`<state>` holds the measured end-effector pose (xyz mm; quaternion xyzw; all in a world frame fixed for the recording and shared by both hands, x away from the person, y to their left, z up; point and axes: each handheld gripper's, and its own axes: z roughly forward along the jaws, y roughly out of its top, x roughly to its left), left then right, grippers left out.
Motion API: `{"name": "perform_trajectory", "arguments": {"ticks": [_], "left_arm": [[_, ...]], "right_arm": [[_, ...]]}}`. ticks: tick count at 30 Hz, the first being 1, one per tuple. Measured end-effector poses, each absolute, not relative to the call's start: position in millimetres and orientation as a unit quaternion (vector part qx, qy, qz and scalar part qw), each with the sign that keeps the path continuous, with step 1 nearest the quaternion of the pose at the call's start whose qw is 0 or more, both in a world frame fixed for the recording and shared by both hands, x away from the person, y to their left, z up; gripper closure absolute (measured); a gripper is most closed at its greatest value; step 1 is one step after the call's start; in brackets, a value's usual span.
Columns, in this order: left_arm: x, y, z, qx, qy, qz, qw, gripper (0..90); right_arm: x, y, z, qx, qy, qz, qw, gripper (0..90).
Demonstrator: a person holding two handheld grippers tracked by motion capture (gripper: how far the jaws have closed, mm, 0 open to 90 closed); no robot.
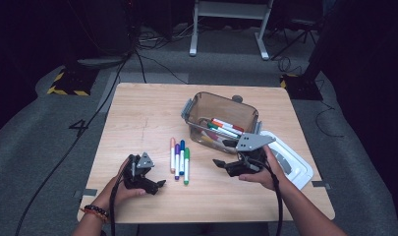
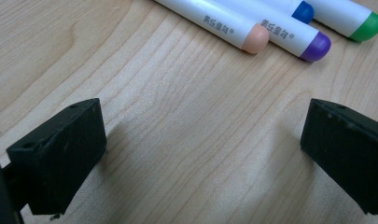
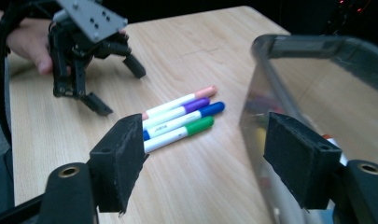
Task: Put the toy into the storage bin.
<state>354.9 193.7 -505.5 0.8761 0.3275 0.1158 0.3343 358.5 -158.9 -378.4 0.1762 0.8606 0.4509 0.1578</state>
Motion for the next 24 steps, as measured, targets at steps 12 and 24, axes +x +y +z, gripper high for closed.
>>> {"name": "perform_trajectory", "arguments": {"ticks": [12,24], "left_arm": [[354.9,193.8,-505.5,0.876,0.327,0.116,0.334,0.4],[355.0,193.8,-505.4,0.876,0.327,0.116,0.334,0.4]], "right_arm": [[378.6,-102.3,-439.1,0.175,0.88,0.423,0.125,31.8],[412.0,-68.4,-473.7,0.21,0.883,0.397,0.137,34.7]]}}
